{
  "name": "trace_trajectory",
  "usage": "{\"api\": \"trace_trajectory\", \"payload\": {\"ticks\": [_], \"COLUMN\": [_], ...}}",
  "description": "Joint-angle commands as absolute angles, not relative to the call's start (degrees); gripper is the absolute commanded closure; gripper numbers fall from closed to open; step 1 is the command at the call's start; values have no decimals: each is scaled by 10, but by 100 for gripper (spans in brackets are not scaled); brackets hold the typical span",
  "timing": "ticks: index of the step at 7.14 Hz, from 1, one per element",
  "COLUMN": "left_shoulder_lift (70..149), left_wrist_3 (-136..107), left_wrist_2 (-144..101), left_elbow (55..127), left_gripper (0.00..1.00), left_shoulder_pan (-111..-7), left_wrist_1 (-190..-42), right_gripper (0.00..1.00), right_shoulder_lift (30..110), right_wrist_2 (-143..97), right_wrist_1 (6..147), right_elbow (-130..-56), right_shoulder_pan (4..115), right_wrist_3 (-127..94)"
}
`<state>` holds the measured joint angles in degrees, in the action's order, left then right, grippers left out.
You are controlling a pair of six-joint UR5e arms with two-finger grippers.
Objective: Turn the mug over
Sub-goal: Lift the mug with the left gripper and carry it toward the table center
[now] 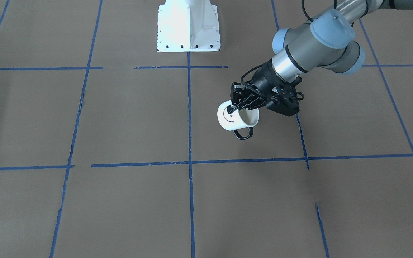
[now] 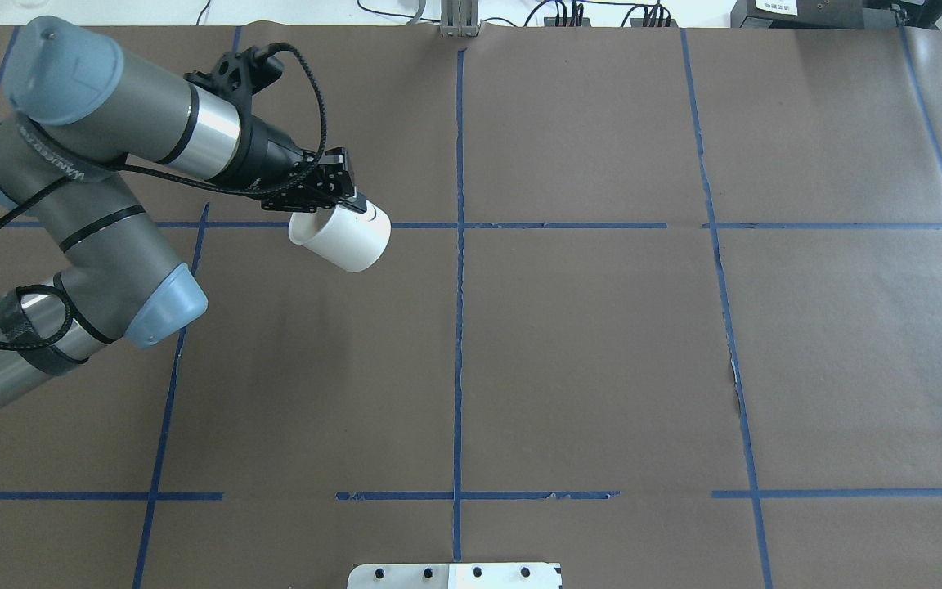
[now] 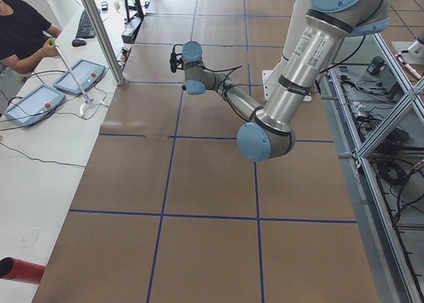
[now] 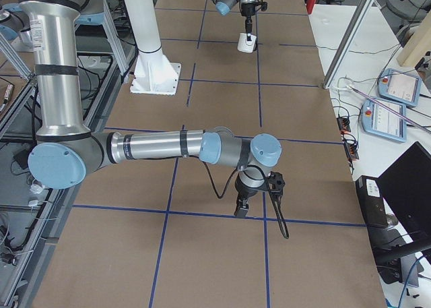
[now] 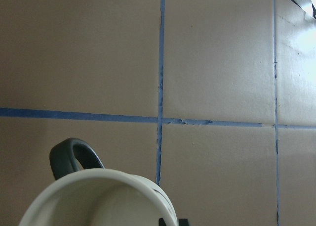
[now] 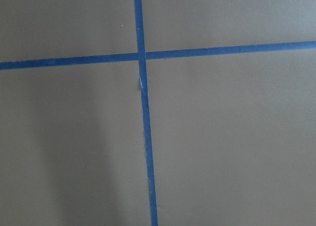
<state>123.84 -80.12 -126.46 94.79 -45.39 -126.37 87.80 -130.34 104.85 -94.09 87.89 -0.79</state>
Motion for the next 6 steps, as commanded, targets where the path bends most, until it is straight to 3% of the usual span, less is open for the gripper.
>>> {"api": "trace_trajectory", "payload": {"ticks": [1,3,6], "left_shoulder_lift": [1327,1404,1497], "left_wrist_3": [-760,-722,-721], "left_wrist_2": [-1185,-1110,-984], "left_elbow": [957,937,823], "left_gripper": [100,100,100], "left_shoulder_pan": [-413,-366,-296], "left_wrist_1": [-1085,-956,-883], "right_gripper": [0,0,0], "right_shoulder_lift": [878,878,878], "right_wrist_2": [-1303,-1303,-1303], "right_wrist_1": [1049,1049,1049], "right_elbow": [-941,-941,-940], "right_shoulder_pan": [879,879,879], "right_wrist_3": [-8,-8,-8]}}
